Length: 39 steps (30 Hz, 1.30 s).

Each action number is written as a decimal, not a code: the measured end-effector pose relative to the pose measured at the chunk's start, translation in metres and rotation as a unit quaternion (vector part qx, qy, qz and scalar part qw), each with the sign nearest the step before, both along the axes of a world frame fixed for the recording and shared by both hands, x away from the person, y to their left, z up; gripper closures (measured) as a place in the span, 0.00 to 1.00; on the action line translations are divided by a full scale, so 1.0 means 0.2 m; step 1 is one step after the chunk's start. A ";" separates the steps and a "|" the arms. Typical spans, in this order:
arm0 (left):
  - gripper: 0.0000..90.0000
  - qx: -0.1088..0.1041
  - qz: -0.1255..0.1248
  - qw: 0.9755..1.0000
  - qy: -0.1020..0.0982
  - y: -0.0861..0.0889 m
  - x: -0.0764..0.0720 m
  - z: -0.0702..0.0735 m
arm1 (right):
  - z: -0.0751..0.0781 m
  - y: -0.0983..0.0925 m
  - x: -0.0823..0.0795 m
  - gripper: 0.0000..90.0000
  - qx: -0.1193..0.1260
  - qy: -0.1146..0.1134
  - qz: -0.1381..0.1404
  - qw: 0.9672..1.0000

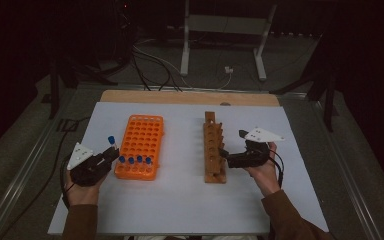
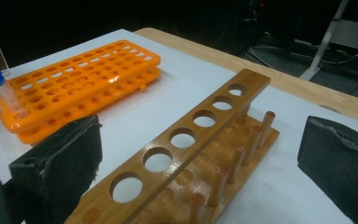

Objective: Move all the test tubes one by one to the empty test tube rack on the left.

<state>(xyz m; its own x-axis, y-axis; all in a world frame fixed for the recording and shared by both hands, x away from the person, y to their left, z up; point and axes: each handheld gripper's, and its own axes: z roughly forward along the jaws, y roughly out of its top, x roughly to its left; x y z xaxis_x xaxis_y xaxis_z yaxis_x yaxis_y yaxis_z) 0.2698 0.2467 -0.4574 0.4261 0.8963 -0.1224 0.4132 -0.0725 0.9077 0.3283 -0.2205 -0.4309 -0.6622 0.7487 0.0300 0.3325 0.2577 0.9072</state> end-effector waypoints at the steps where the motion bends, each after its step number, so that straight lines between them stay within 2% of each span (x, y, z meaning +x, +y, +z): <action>1: 0.87 -0.001 0.000 1.000 0.001 0.00 0.00 -0.01 | 0.00 -0.01 -0.01 0.00 0.001 0.000 0.000 1.000; 8: 0.87 0.007 -0.006 1.000 0.012 0.00 -0.03 -0.04 | -0.04 -0.03 -0.04 0.00 0.005 0.003 -0.004 1.000; 14: 0.87 0.020 -0.003 0.999 0.025 0.00 -0.04 -0.07 | -0.05 -0.05 -0.06 0.00 0.011 0.001 -0.007 1.000; 23: 0.87 0.065 -0.014 0.996 0.056 -0.02 -0.04 -0.12 | -0.06 -0.08 -0.07 0.00 0.011 0.004 -0.010 1.000; 27: 0.87 0.071 -0.017 0.995 0.061 -0.02 -0.04 -0.12 | -0.07 -0.09 -0.07 0.00 0.011 0.006 -0.012 1.000; 32: 0.87 0.095 -0.022 0.992 0.075 -0.04 -0.04 -0.15 | -0.08 -0.09 -0.08 0.00 0.009 0.006 -0.012 1.000; 39: 0.87 0.102 -0.023 0.992 0.076 -0.05 -0.03 -0.15 | -0.08 -0.09 -0.08 0.00 0.007 0.005 -0.014 1.000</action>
